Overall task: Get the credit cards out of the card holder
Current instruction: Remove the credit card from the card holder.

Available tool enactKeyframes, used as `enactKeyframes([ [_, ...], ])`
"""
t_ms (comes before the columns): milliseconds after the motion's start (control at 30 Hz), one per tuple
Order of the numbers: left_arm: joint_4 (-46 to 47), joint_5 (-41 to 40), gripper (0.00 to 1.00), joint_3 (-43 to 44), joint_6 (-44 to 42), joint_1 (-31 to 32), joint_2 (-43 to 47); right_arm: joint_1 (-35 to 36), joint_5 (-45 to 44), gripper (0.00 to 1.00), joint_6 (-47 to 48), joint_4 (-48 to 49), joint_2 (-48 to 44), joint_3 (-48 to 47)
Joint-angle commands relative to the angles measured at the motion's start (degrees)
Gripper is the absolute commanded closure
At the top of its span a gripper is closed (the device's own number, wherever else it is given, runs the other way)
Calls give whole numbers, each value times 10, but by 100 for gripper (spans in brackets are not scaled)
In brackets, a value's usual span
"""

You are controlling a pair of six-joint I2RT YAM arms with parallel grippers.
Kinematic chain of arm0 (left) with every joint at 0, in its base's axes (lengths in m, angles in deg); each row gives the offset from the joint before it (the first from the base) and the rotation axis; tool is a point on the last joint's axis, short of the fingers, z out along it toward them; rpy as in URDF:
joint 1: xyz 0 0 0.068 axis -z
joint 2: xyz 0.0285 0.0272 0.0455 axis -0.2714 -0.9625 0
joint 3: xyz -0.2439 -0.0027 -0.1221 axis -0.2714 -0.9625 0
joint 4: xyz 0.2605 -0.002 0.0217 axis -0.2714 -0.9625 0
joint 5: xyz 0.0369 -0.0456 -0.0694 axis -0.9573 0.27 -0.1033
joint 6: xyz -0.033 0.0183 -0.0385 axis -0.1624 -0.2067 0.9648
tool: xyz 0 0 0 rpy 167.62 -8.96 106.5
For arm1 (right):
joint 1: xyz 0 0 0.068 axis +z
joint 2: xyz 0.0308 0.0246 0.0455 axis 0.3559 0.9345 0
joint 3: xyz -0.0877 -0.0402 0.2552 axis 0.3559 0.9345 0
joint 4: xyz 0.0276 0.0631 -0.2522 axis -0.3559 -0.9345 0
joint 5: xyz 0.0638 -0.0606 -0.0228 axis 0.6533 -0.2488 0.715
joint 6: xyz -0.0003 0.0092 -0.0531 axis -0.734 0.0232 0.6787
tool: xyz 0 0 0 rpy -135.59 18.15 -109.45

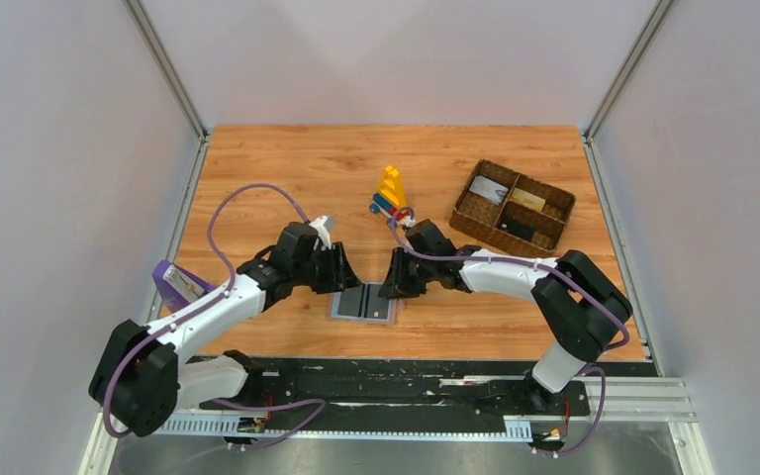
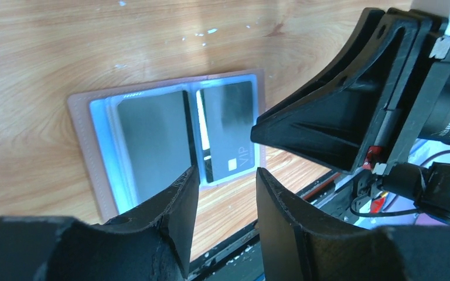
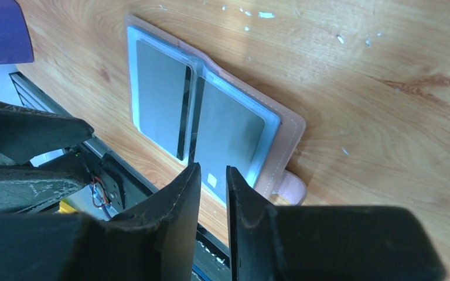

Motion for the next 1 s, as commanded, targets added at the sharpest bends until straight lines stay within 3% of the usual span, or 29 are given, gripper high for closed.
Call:
enactKeyframes([
  [0,87,43,52,-20,12,3,-32,-3,-8,77,6,29,3,19],
  [467,229,61,53,-59,13,3,-133,-9,-20,85,9,41,7,50],
  [967,268,61,56,-70,23,9,-178,-12,-18,88,8,50,-1,62],
])
